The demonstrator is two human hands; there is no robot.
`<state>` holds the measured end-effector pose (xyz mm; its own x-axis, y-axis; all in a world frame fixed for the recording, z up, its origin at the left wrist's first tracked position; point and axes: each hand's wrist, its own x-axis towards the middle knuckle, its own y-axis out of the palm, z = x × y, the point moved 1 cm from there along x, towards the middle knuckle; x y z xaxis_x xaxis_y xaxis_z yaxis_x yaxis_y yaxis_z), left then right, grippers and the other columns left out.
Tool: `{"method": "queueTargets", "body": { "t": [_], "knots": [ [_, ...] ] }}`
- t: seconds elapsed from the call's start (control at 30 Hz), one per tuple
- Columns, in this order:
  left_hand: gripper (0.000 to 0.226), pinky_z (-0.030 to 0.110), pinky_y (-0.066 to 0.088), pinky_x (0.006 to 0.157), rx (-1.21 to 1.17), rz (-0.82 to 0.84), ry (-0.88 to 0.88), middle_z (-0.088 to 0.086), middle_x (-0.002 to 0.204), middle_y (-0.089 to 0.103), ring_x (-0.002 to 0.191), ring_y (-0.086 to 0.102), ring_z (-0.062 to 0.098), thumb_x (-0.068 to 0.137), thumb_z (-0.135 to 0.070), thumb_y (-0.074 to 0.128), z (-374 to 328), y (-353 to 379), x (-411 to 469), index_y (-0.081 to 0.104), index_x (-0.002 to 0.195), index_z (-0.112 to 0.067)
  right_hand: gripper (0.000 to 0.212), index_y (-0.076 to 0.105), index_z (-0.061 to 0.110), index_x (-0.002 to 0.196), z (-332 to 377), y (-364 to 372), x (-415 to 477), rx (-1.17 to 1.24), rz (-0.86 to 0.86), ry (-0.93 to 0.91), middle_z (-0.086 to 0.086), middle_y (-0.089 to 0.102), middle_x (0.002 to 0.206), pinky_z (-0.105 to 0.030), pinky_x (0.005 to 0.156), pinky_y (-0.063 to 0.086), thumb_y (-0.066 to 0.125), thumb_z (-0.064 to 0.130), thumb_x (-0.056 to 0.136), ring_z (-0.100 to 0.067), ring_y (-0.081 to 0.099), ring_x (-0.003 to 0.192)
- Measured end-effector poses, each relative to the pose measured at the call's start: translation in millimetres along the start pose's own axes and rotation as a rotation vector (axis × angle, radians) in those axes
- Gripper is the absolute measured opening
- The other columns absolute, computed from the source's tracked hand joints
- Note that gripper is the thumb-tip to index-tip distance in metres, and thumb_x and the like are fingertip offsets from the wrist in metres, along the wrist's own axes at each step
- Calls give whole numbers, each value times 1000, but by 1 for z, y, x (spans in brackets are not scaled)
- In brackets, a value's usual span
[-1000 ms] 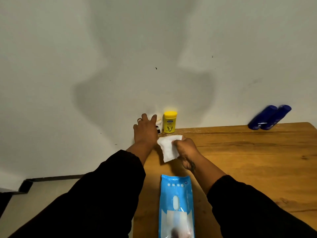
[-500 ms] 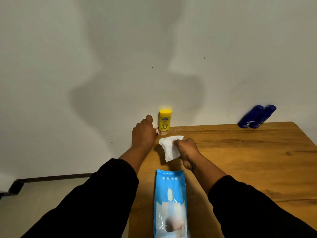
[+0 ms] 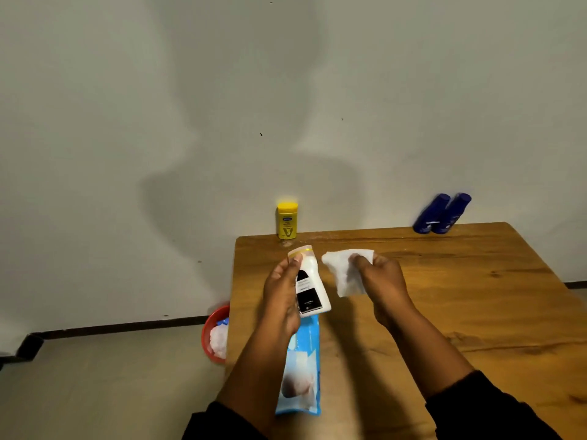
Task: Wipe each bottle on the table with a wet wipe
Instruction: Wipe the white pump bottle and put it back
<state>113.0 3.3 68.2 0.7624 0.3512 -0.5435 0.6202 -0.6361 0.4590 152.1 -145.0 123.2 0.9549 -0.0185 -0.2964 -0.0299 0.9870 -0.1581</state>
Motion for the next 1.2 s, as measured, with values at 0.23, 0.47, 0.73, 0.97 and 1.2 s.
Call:
{"method": "queueTargets", "body": {
  "t": [0.23, 0.47, 0.73, 0.97, 1.2],
  "knots": [
    [27, 28, 57, 62, -21, 1, -17, 4, 107, 73, 90, 71, 19, 100, -33, 52, 51, 59, -55, 59, 125, -25, 26, 54, 19, 73, -20, -32, -43, -376, 124, -480, 4, 56, 67, -22, 54, 35, 47, 22, 98, -2, 49, 58],
    [27, 40, 58, 79, -14, -51, 51, 9, 106, 72, 94, 70, 27, 97, -37, 57, 57, 115, -81, 61, 119, -22, 52, 39, 18, 144, -40, -102, -77, -579, 207, -738, 2, 50, 140, -19, 104, 37, 31, 30, 94, -8, 47, 125],
    [37, 30, 55, 75, 71, 79, 68, 8, 102, 74, 90, 70, 18, 101, -37, 49, 88, 183, -108, 63, 125, -12, 27, 58, 10, 103, -1, -146, -32, -438, 142, -671, -6, 62, 101, -4, 68, 36, 37, 27, 99, -5, 53, 83],
    [51, 35, 55, 69, -170, 309, -70, 2, 96, 77, 74, 73, 17, 93, -59, 49, 96, 201, -109, 65, 122, -21, 43, 48, 21, 133, -23, -177, -52, -320, 311, -681, 7, 55, 130, -22, 99, 44, 34, 40, 97, -1, 50, 119],
    [52, 43, 49, 98, -139, 365, -65, 14, 110, 73, 101, 69, 27, 95, -54, 49, 100, 207, -105, 78, 107, -13, 29, 53, 20, 121, -16, -194, -23, -354, 160, -711, 3, 58, 120, -26, 89, 50, 38, 33, 100, -3, 56, 108]
  ]
}}
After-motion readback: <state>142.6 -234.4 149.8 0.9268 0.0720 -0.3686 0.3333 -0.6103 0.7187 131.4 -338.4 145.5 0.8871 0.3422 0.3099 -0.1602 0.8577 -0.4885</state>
